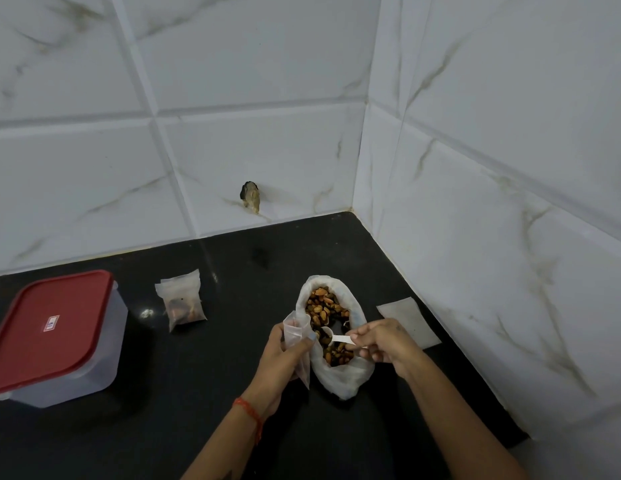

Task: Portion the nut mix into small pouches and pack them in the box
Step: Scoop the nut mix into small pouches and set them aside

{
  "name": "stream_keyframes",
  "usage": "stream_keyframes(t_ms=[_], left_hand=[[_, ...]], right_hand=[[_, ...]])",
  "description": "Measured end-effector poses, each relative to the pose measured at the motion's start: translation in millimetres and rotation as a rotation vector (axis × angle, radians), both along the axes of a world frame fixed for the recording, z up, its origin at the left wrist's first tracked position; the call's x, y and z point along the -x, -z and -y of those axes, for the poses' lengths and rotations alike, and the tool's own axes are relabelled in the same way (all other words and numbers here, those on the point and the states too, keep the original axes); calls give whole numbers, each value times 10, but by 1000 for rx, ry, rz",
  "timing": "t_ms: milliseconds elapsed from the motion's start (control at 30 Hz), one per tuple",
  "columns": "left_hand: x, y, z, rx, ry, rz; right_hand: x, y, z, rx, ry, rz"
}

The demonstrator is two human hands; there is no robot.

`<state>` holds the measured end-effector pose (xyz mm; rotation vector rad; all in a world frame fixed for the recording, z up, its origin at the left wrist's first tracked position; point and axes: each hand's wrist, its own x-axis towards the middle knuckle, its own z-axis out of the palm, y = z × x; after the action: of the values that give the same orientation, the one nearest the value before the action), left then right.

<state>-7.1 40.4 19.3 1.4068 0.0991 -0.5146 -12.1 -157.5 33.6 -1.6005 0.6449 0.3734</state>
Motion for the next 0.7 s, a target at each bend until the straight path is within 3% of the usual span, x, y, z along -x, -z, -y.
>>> stream_keyframes(t_ms=[700], left_hand=[[-25, -13, -30, -68, 31, 50]], right_hand=[[-36, 105, -3, -196, 179, -108]])
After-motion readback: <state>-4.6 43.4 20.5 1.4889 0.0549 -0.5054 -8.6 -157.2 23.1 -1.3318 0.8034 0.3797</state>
